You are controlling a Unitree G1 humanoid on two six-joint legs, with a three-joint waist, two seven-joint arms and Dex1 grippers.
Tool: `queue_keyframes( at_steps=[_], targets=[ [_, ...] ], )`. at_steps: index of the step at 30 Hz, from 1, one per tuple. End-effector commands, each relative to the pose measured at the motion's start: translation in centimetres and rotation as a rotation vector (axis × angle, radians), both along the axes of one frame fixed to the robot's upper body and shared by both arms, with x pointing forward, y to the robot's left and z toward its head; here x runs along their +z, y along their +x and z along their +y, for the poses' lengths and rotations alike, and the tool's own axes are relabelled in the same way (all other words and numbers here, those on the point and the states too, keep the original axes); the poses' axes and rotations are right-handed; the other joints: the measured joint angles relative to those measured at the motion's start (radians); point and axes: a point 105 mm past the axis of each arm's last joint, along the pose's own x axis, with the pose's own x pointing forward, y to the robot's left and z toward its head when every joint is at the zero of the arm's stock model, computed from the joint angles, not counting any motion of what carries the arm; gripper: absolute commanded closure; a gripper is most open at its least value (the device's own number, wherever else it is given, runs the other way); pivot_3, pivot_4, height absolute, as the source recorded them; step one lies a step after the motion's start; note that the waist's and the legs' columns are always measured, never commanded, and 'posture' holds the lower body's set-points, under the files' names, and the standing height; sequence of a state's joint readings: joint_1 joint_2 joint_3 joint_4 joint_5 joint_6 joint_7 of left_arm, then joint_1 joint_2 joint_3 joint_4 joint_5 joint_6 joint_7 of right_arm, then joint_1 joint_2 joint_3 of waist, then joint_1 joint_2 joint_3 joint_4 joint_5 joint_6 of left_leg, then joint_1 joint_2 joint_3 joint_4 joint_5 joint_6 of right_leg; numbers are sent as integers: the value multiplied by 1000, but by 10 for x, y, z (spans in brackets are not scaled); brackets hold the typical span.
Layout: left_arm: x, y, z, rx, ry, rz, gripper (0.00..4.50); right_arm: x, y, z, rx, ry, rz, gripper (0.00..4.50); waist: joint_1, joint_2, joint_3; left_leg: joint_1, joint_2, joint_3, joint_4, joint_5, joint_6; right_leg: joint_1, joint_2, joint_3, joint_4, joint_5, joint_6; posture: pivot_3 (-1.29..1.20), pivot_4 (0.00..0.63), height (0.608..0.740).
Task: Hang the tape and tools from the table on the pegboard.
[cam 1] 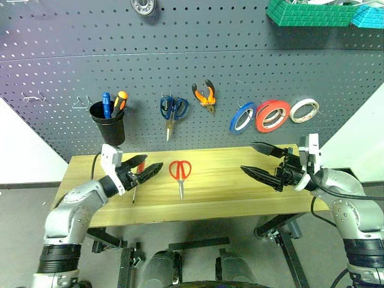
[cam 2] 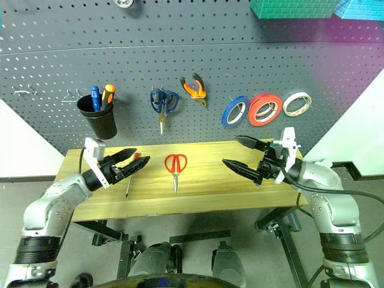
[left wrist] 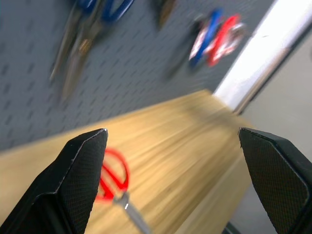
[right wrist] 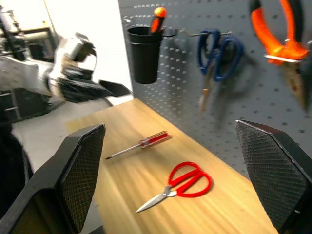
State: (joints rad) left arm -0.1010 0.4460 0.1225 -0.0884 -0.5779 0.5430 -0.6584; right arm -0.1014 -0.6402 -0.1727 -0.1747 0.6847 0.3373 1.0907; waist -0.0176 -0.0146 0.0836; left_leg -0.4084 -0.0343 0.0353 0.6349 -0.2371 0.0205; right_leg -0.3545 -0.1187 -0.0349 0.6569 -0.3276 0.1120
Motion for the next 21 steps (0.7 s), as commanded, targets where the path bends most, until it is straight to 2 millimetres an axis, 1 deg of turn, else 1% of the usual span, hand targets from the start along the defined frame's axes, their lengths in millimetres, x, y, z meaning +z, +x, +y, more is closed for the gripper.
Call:
queue_keyframes(
  at_steps=[1,3,5,7,9,11,12,13,16,18,21],
  targets=[
    [-7,16,-1,105,97,12,0,16,-4,-7,5,20,-33,42,3,0,0,0,0,0,1,0,0,0,0,0,0,0,0,-102,23,740],
    [-12,19,-9,126,112,26,0,11,-1,-11,-33,-13,-34,42,2,0,0,0,0,-1,3,-1,1,0,-1,0,0,0,1,-110,30,740],
    [-19,25,-11,184,166,42,0,9,1,-11,-44,-46,-38,42,1,0,0,0,0,-1,4,-3,1,-1,-2,0,-1,1,1,-112,34,740],
    [-30,25,-18,179,171,113,0,9,-2,-7,-24,-59,-38,42,1,0,0,0,0,-1,5,-4,1,-1,-2,0,-2,1,2,-114,39,740],
    [-35,27,-23,181,199,134,0,7,-7,1,15,-79,-14,42,0,0,0,0,0,-1,5,-5,1,-1,-2,0,-2,1,2,-120,48,740],
    [-45,20,-38,117,175,249,0,11,-8,8,30,-67,-13,42,-3,0,0,-1,0,-1,5,-5,1,-1,-3,0,-2,1,2,-119,52,740],
    [-49,20,-40,118,197,269,0,12,-10,10,44,-63,-1,42,-3,0,0,-1,0,-1,5,-5,2,-1,-3,0,-2,1,2,-119,53,740],
    [-56,19,-42,134,194,334,0,18,-12,15,66,-51,-13,42,-2,0,0,-1,0,-1,5,-5,2,-1,-3,0,-2,1,2,-121,58,740],
    [-73,23,-41,225,270,451,0,27,-16,21,89,-44,-59,42,-1,0,0,-1,0,-1,7,-6,3,-1,-4,0,-2,1,2,-121,68,740],
    [-76,25,-42,257,300,474,0,28,-16,21,84,-44,-62,42,-1,-1,1,-2,0,-1,8,-7,4,-1,-4,0,-3,1,2,-118,76,740],
    [-71,35,-54,275,374,450,0,30,-20,23,109,-18,-42,42,0,-2,5,-3,0,-1,10,-8,6,0,-4,0,-5,2,3,-122,92,740]
  ],
)
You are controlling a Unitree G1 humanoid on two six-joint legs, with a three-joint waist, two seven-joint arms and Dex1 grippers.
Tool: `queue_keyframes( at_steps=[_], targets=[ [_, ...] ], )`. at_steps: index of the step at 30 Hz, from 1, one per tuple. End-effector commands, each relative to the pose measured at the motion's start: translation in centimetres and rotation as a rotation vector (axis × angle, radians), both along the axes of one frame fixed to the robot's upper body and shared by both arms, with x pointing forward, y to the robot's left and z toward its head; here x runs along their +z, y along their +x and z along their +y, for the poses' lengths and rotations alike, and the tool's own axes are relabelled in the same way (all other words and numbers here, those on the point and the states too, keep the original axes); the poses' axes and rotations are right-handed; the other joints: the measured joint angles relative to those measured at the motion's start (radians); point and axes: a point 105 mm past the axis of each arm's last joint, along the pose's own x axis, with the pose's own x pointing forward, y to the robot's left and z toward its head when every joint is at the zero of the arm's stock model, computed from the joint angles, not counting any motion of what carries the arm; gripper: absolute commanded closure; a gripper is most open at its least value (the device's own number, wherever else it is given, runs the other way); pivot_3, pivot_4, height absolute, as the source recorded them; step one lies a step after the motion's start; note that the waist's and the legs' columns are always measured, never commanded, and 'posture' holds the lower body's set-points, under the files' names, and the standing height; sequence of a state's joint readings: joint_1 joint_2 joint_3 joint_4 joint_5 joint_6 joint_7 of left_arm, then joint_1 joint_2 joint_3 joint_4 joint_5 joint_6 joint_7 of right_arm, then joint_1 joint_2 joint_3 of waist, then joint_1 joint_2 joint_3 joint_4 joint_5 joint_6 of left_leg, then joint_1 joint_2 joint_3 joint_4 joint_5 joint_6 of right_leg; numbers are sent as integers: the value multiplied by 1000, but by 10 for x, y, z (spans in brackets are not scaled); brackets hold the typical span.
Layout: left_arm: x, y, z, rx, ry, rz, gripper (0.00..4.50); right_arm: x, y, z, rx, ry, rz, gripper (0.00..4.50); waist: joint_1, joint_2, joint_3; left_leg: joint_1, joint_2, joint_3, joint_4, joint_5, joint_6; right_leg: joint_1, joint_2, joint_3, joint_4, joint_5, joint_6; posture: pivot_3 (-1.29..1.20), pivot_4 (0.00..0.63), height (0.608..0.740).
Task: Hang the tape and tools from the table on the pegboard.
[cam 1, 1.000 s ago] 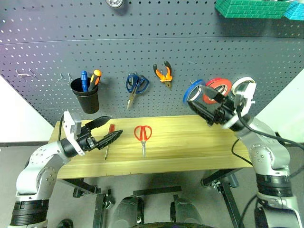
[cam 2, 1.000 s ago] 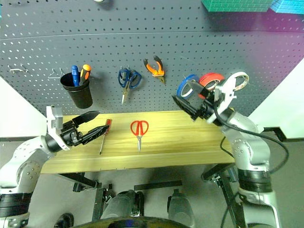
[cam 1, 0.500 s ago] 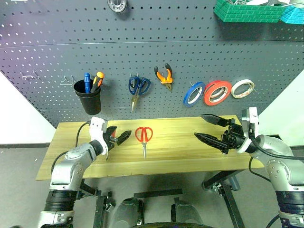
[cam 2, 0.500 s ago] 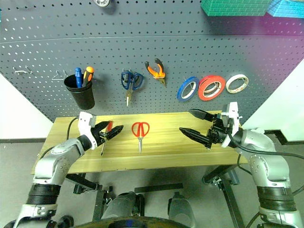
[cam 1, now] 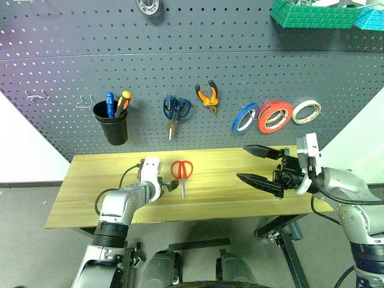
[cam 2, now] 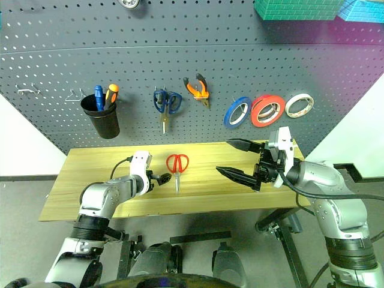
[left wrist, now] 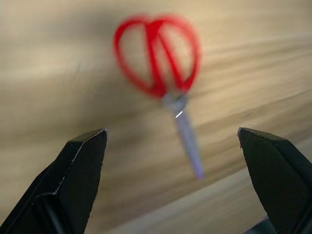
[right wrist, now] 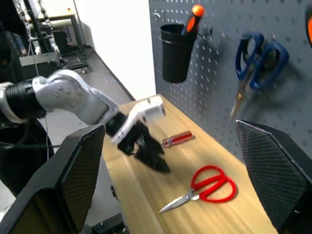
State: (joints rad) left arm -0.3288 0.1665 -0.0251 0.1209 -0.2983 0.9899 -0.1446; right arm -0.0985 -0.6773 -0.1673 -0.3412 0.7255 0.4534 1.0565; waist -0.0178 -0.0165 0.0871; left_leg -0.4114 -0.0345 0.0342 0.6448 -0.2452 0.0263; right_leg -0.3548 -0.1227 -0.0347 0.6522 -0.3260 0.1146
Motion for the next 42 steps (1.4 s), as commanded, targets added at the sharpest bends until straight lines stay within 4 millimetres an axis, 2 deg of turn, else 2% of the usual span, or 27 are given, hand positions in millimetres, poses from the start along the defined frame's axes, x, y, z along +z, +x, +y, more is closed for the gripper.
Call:
queue_keyframes(
  at_steps=[1,6,13,20,25,28,30,32,37,42],
  targets=[
    [14,15,-10,-9,90,-53,0,13,-5,3,24,25,-46,42,1,0,1,-1,0,0,0,0,0,0,0,0,-1,0,1,-125,100,740],
    [7,16,-22,-12,121,-20,0,16,-11,3,18,37,-74,42,0,0,13,-3,-1,0,1,-3,4,0,-2,0,-5,1,1,-138,131,740],
    [-4,11,-38,-52,148,37,0,19,-23,-2,59,92,-51,42,-2,2,44,-14,-1,0,2,-1,8,-6,-3,0,-6,1,2,-163,168,740],
    [-6,18,-45,-47,140,35,0,7,-24,-14,47,67,-53,42,-3,1,63,-15,-2,0,2,-2,8,-6,-3,0,-6,1,2,-181,181,740],
    [-5,18,-59,-93,131,29,0,-1,-23,-19,17,44,-69,42,-4,1,76,-15,-2,0,2,-2,9,-6,-3,-1,-7,1,2,-192,196,740],
    [-6,20,-62,-89,149,24,0,-5,-22,-21,-3,32,-78,42,-4,0,85,-15,-2,0,2,-2,9,-6,-3,-1,-7,1,2,-201,212,740],
    [-8,22,-61,-81,173,24,0,-15,-8,-28,-78,-46,-117,42,-4,0,88,-15,-2,0,2,-2,9,-6,-3,-1,-7,1,2,-202,219,740],
    [-9,22,-61,-77,188,26,0,-24,-4,-32,-99,-102,-128,42,-6,0,93,-15,-2,0,2,-2,9,-6,-4,-1,-7,1,2,-204,221,740],
    [-9,28,-55,-49,253,6,0,-31,-4,-29,-118,-103,-119,42,-6,2,103,-15,-2,0,2,-2,9,-6,-4,-1,-7,1,2,-209,230,740],
    [-12,28,-57,-38,239,19,0,-35,-4,-27,-140,-146,-123,42,-13,2,107,-15,-2,1,2,-2,9,-5,-4,-2,-7,2,3,-214,238,740]
  ],
)
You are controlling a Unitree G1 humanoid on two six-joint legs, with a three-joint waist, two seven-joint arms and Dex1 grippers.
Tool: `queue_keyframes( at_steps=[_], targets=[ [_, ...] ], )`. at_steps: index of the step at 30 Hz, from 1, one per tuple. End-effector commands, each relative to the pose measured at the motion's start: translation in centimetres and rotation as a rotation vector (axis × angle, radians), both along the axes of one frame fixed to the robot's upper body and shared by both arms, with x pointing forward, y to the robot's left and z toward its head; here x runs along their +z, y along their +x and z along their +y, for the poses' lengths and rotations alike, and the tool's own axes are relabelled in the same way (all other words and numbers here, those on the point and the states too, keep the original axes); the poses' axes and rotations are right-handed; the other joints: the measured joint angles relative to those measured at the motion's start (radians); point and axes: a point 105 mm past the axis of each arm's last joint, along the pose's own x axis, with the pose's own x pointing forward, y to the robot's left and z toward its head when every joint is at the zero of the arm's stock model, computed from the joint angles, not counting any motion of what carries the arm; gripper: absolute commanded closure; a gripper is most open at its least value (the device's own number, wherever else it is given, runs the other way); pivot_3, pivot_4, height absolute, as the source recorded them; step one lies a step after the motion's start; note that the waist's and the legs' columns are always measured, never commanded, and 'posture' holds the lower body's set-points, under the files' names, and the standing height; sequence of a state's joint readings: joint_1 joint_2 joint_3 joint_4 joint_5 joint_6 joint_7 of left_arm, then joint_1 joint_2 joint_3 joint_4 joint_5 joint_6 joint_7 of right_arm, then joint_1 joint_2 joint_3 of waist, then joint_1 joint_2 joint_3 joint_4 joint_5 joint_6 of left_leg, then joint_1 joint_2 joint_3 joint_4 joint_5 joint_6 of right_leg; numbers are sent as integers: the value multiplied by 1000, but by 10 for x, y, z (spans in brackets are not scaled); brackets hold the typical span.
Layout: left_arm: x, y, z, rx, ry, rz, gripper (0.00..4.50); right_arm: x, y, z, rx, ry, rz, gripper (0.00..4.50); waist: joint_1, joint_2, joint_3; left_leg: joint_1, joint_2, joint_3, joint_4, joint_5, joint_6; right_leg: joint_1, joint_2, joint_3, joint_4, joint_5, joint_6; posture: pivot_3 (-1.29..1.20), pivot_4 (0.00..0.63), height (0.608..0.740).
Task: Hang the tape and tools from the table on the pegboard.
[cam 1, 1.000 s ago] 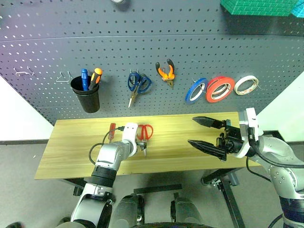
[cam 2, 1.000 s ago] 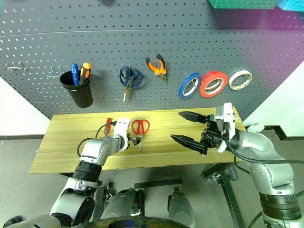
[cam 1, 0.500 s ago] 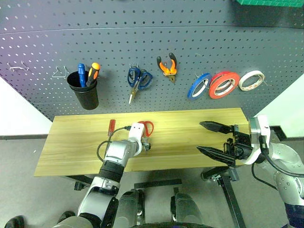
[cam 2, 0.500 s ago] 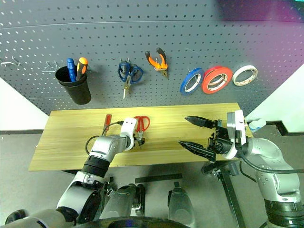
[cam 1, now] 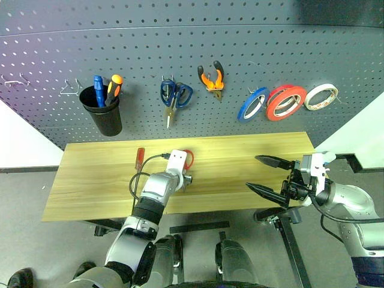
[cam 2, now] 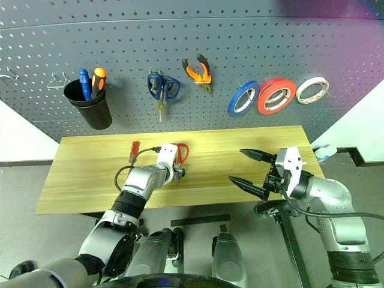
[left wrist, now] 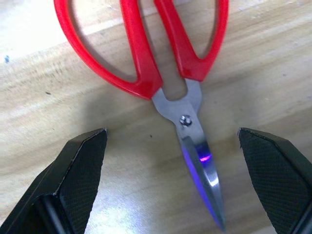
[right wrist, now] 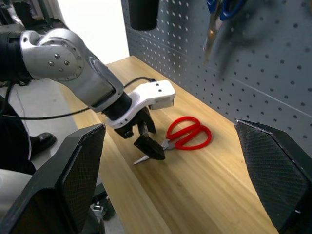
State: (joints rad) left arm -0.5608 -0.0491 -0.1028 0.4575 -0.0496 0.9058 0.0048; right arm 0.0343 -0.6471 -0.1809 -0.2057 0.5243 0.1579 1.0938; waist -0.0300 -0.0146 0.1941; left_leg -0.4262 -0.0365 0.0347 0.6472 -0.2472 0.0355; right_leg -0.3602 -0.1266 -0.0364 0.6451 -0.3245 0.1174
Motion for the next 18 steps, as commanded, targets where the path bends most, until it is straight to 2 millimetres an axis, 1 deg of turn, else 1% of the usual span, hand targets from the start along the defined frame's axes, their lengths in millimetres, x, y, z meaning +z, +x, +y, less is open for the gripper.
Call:
queue_keyframes(
  at_steps=[1,5,10,18],
  targets=[
    [-6,-1,0,17,10,23,0,6,-3,4,1,-22,-40,42,-2,0,0,0,0,0,0,0,0,0,0,0,0,0,0,-213,238,740],
    [-2,4,-5,15,20,1,0,10,1,2,-26,-28,-54,42,-12,-1,4,0,0,0,0,0,0,0,0,0,0,0,0,-217,241,740],
    [-4,3,-9,5,36,5,0,16,2,1,-37,-33,-59,42,-14,0,8,0,0,0,0,0,0,0,0,0,-1,0,0,-226,244,740],
    [-7,4,-3,27,76,14,0,27,2,3,-48,-32,-71,42,-14,0,13,0,0,0,0,0,0,0,-1,-1,-2,0,1,-237,247,740]
  ],
)
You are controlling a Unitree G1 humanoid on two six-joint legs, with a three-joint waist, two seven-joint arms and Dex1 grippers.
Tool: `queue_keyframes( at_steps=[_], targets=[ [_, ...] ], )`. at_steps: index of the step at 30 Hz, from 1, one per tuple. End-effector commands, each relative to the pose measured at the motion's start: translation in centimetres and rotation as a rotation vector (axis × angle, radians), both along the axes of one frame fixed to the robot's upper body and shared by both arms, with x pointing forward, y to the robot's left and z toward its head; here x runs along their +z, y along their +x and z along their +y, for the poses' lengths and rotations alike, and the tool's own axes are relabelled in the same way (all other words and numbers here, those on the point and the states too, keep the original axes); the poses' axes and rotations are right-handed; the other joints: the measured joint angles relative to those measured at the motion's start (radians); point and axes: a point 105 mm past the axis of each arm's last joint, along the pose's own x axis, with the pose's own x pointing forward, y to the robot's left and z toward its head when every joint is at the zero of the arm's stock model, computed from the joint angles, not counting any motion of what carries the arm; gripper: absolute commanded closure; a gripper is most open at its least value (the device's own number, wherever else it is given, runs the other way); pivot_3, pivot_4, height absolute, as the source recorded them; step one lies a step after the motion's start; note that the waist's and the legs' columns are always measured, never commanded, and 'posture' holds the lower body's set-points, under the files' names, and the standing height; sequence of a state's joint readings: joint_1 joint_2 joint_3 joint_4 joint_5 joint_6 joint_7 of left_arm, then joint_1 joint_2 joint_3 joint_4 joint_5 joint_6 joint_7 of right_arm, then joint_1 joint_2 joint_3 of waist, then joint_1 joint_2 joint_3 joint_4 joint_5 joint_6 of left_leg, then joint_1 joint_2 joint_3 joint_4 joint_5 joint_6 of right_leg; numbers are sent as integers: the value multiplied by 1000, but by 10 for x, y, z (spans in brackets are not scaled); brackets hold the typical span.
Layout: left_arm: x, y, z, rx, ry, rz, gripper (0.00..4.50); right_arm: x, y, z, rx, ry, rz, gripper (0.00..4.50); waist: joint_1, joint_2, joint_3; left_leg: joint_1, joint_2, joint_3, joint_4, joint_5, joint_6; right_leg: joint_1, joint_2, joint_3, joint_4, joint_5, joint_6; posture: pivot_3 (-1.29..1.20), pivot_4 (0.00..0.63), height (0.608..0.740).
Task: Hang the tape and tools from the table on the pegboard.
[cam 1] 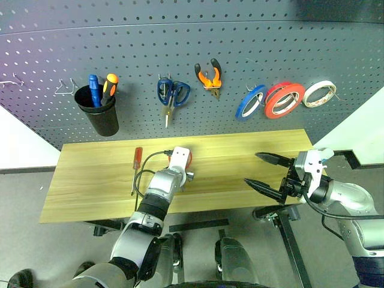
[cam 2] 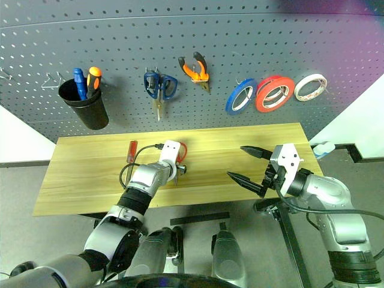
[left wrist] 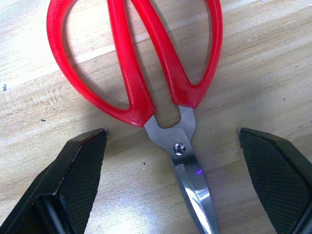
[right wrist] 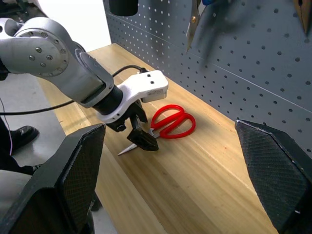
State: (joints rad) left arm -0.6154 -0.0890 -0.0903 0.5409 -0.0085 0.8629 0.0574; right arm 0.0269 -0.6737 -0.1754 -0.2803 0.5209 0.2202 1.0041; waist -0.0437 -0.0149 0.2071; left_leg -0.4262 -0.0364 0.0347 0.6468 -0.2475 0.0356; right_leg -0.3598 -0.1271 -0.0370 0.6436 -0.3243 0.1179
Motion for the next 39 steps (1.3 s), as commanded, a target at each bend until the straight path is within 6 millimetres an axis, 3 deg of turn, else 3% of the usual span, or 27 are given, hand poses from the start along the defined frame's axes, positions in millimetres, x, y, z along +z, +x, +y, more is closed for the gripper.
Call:
queue_keyframes(
  at_steps=[1,4,7,14,19,29,39],
  targets=[
    [-11,-5,5,16,36,48,0,18,-2,0,-2,-1,-58,42,0,0,1,0,0,0,0,0,0,0,0,0,0,0,0,-239,249,740],
    [-14,-7,7,18,66,72,0,21,-2,3,-4,-2,-58,42,-1,-2,3,0,0,0,0,0,0,0,0,0,-1,0,0,-238,249,740],
    [-19,-13,3,11,63,120,533,24,-2,6,-6,0,-59,0,-1,-2,4,0,0,0,0,0,0,0,0,0,-1,0,0,-243,251,740],
    [-22,-17,11,40,128,159,2754,23,-10,3,13,-1,-37,0,-1,-1,5,0,0,0,-2,-3,4,2,0,-1,-11,3,4,-245,252,740],
    [-22,-17,14,69,129,149,4258,17,-23,-13,-21,9,13,0,-1,-1,5,0,0,0,-2,-6,4,4,0,-1,-14,3,5,-229,246,740],
    [-12,-10,13,75,138,88,4286,0,-50,-15,-128,80,76,0,-1,1,4,0,0,0,-2,-8,1,3,0,-2,-15,3,5,-237,227,740],
    [6,2,18,84,167,-57,4286,-17,-54,-32,-210,87,111,0,0,1,5,0,0,0,-3,-8,1,2,0,-2,-15,3,6,-233,212,740]
  ],
)
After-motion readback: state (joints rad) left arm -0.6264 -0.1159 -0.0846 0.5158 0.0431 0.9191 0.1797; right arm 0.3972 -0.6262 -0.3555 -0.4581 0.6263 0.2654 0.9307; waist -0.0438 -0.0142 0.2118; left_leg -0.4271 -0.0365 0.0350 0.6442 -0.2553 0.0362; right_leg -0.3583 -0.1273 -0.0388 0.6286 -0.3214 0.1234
